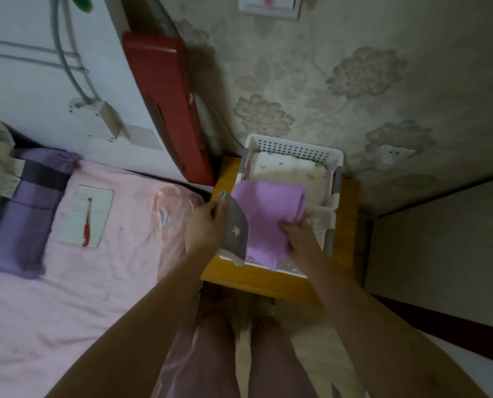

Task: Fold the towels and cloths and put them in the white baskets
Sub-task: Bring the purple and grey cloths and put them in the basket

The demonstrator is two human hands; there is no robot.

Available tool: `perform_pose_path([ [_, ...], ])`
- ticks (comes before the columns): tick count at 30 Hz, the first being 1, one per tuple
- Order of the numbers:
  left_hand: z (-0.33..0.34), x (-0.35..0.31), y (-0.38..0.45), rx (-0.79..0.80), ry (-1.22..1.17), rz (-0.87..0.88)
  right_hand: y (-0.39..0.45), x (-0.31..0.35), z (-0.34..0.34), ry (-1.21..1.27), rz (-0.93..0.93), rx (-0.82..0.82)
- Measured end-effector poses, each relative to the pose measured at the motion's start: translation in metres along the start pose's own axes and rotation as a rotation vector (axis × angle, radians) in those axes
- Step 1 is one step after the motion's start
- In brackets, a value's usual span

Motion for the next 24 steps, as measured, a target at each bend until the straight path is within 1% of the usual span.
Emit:
perform_pose_path([
  [4, 0.022, 0.008, 0.007, 0.066, 0.049, -0.017, 0.016, -0.029, -0.034, 0.008, 0.098, -0.059],
  [8, 0.036, 0.008, 0.010, 0.117, 0.047, -0.019, 0.014, -0.030, -0.054, -0.130, 0.106, -0.146],
  [14, 0.049, 0.013, 0.010, 0.160, 0.041, 0.017, 0.029, -0.029, -0.056, -0.235, 0.010, -0.139],
  [16, 0.052, 0.016, 0.009, 0.173, 0.045, 0.021, 0.027, -0.026, -0.058, -0.354, -0.002, -0.173],
  [17, 0.053, 0.017, 0.008, 0.178, 0.051, 0.022, 0.025, -0.022, -0.061, -0.476, -0.040, -0.215],
  [19, 0.054, 0.017, 0.005, 0.178, 0.063, 0.026, 0.014, -0.008, -0.069, -0.747, -0.216, -0.370],
  [21, 0.057, 0.018, 0.002, 0.188, 0.071, 0.035, -0.010, 0.012, -0.068, -1.015, -0.521, -0.490],
  [22, 0.058, 0.017, 0.000, 0.197, 0.070, 0.039, -0.020, 0.018, -0.062, -1.154, -0.718, -0.493],
  [23, 0.058, 0.016, 0.000, 0.202, 0.066, 0.045, -0.029, 0.021, -0.053, -1.268, -0.909, -0.454],
  [24, 0.057, 0.015, 0.000, 0.197, 0.063, 0.051, -0.033, 0.021, -0.044, -1.371, -1.061, -0.363],
])
Point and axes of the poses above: each hand's wrist, its own y-axis towards the middle knuckle, its own z-axis out of the palm, x = y × z, the point moved 7 cm from there along y, towards the middle knuckle, and after that the axes turned 4 degrees about z, right-handed, at the moved point
